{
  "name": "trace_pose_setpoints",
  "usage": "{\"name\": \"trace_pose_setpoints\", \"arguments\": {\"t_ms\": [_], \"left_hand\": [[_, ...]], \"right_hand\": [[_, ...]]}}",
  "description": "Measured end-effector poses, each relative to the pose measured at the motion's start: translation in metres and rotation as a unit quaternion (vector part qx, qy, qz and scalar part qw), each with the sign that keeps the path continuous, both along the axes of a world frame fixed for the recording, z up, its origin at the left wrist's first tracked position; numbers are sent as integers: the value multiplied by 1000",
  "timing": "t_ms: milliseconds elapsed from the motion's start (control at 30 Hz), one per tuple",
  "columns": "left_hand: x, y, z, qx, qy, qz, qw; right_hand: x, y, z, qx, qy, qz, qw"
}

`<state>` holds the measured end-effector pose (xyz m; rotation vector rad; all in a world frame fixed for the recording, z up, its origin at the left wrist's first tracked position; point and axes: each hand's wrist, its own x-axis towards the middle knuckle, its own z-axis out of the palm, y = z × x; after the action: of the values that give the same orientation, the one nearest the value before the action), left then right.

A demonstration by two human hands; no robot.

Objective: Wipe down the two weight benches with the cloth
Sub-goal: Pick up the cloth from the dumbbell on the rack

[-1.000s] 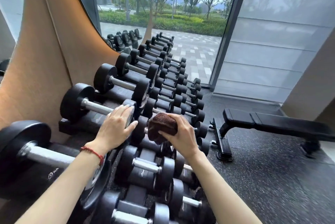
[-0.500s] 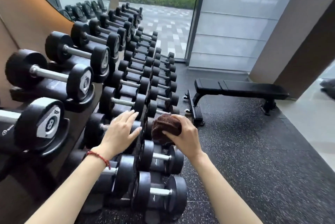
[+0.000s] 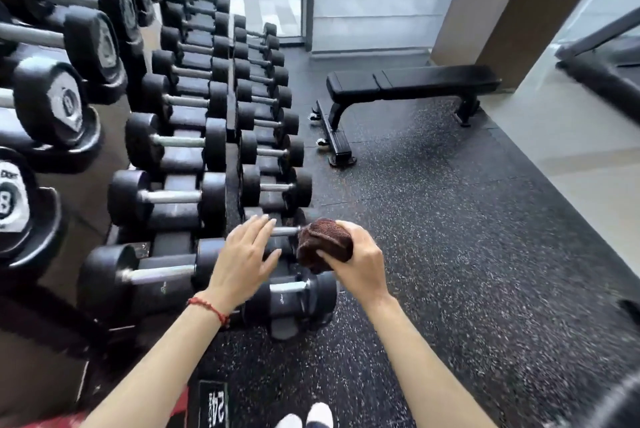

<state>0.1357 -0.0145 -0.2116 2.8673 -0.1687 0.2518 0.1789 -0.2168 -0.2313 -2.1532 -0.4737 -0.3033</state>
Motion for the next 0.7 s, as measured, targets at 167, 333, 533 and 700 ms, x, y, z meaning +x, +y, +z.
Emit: {"name": "trace_pose_setpoints", "arguments": {"t_ms": [167,333,533,700], "left_hand": [[1,-24,-36,2,40,-62,997],[8,-47,-68,-9,72,-124,990],[9,-78,-105,-9,93,-203,975],[8,-113,-121,6,114,-265,958]], "right_hand": [[-25,-26,-35,-27,33,-75,996],[-49,-49,-68,-47,62,-147,986],[-85,-75,-97,-50,94,-238,965],[-119,-102,-111,-40,127,-305,943]]}}
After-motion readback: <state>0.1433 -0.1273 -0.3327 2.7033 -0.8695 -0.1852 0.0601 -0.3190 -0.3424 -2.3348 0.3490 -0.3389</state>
